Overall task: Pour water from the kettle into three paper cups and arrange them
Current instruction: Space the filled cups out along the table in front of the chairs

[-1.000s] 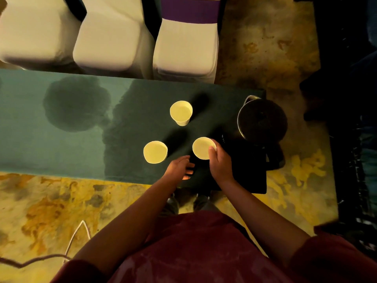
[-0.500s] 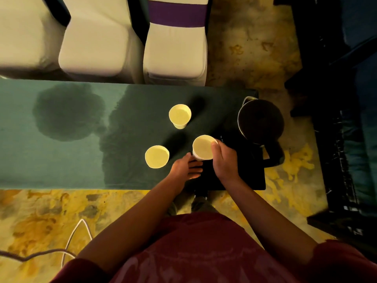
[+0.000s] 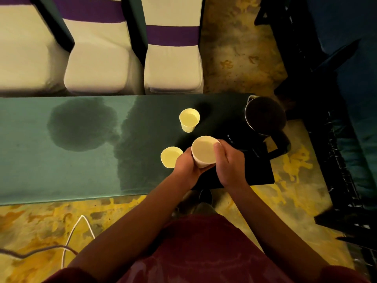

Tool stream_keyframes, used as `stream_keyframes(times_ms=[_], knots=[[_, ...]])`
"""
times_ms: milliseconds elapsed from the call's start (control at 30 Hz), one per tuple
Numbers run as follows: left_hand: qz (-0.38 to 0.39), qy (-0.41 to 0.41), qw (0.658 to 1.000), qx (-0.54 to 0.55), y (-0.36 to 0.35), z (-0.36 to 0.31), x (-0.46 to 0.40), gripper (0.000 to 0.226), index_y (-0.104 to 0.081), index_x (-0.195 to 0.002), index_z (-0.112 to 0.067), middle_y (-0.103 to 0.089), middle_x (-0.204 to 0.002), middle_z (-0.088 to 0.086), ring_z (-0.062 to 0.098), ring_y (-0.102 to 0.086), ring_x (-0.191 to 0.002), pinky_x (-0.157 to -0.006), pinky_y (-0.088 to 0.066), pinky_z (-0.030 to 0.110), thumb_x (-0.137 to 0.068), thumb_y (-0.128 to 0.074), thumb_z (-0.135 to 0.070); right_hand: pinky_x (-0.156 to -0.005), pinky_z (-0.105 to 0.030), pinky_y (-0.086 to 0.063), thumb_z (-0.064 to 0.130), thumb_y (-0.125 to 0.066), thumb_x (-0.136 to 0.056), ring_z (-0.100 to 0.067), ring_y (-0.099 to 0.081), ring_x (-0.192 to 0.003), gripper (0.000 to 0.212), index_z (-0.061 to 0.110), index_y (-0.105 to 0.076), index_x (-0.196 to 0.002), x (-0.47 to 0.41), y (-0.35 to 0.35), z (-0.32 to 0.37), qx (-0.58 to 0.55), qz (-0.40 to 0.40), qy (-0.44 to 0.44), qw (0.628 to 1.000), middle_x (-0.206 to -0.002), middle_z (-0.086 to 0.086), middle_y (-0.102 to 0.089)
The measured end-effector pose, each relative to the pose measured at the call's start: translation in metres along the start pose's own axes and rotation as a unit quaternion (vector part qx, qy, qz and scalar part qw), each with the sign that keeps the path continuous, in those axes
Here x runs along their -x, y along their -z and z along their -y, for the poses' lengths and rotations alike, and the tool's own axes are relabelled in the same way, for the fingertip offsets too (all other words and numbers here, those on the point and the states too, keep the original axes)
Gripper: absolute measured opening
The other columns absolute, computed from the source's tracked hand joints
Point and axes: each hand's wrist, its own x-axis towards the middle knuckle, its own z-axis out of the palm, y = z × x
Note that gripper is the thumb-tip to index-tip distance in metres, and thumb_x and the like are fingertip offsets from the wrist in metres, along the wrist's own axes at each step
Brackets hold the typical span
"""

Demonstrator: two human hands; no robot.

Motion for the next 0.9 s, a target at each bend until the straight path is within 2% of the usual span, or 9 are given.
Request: stream_keyframes(times_ms=[100,200,300,367,433,533,667,800,900], knots=[[0.021,-0.016,1.0,-0.001,0.006,-0.003,0.012,0.029,-0.059,-0.122,-0.007,-0.069,-0.101,0.015,0.03,-0.068,-0.087,-0.052,-0.058,0.033,-0.098,-0.052,-0.022,-0.077,-0.01,-0.049,0.029,-0.045,-0.103,0.008,-0.064,-0.098,0.026,0.034,-0.07,-0.108,0.006,-0.011,0.017,-0.142,0.007,-0.058,0.988,-0.097,0.029,-0.069],[0.054,-0.05,0.997,0.001,0.011,-0.011,0.022,0.031,-0.059,-0.125,-0.006,-0.071,-0.101,0.014,0.028,-0.071,-0.087,-0.057,-0.059,0.033,-0.098,-0.053,-0.02,-0.081,-0.011,-0.049,0.025,-0.043,-0.104,-0.003,-0.067,-0.108,0.033,0.023,-0.072,-0.119,0.004,-0.019,0.032,-0.263,0.02,-0.071,0.962,-0.116,0.012,-0.074],[0.05,-0.087,0.995,0.02,0.017,-0.024,0.028,0.02,-0.064,-0.111,-0.008,-0.075,-0.087,0.009,0.022,-0.074,-0.072,-0.054,-0.058,0.031,-0.098,-0.053,-0.018,-0.086,-0.014,-0.05,0.021,-0.044,-0.105,-0.009,-0.067,-0.112,0.032,0.02,-0.072,-0.12,-0.001,-0.03,0.041,-0.328,0.044,-0.058,0.942,-0.12,0.006,-0.074],[0.038,-0.115,0.992,0.022,0.023,-0.034,0.031,0.016,-0.065,-0.108,-0.011,-0.072,-0.092,0.01,0.022,-0.072,-0.075,-0.053,-0.058,0.03,-0.099,-0.053,-0.018,-0.087,-0.013,-0.048,0.024,-0.044,-0.104,-0.007,-0.066,-0.113,0.031,0.021,-0.071,-0.12,-0.005,-0.039,0.049,-0.339,0.07,-0.045,0.937,-0.121,0.006,-0.073],[0.029,-0.127,0.991,0.031,0.031,-0.046,0.033,0.018,-0.063,-0.113,-0.01,-0.069,-0.1,0.011,0.025,-0.069,-0.082,-0.053,-0.058,0.031,-0.099,-0.053,-0.017,-0.087,-0.012,-0.048,0.027,-0.045,-0.105,-0.005,-0.065,-0.113,0.03,0.027,-0.072,-0.117,-0.009,-0.05,0.057,-0.336,0.1,-0.043,0.936,-0.117,0.015,-0.073],[0.013,-0.138,0.989,0.043,0.041,-0.065,0.032,0.025,-0.061,-0.122,-0.009,-0.068,-0.105,0.013,0.026,-0.068,-0.084,-0.055,-0.059,0.033,-0.098,-0.054,-0.015,-0.09,-0.019,-0.05,0.028,-0.044,-0.104,-0.007,-0.066,-0.109,0.03,0.029,-0.073,-0.108,-0.017,-0.067,0.073,-0.352,0.109,-0.04,0.929,-0.108,0.019,-0.074],[0.021,-0.148,0.987,0.066,0.059,-0.095,0.021,0.014,-0.066,-0.103,-0.008,-0.071,-0.087,0.01,0.02,-0.073,-0.066,-0.052,-0.058,0.03,-0.098,-0.053,-0.014,-0.083,-0.009,-0.046,0.021,-0.045,-0.104,0.005,-0.065,-0.103,0.027,0.026,-0.072,-0.109,-0.028,-0.1,0.092,-0.35,0.106,-0.028,0.93,-0.104,0.03,-0.072],[-0.002,-0.139,0.988,0.062,0.082,-0.136,0.0,0.012,-0.066,-0.096,-0.008,-0.074,-0.077,0.009,0.02,-0.073,-0.062,-0.049,-0.057,0.03,-0.097,-0.055,-0.011,-0.093,-0.018,-0.048,0.025,-0.045,-0.104,-0.005,-0.065,-0.11,0.029,0.02,-0.071,-0.116,-0.043,-0.142,0.101,-0.309,0.106,-0.037,0.944,-0.113,0.012,-0.073],[-0.034,-0.115,0.992,0.042,0.094,-0.166,-0.015,0.009,-0.065,-0.099,-0.006,-0.07,-0.086,0.013,0.026,-0.07,-0.071,-0.048,-0.056,0.031,-0.095,-0.058,-0.01,-0.092,-0.018,-0.048,0.027,-0.044,-0.106,-0.003,-0.065,-0.109,0.028,0.025,-0.071,-0.116,-0.055,-0.174,0.105,-0.272,0.085,-0.039,0.958,-0.112,0.016,-0.073]])
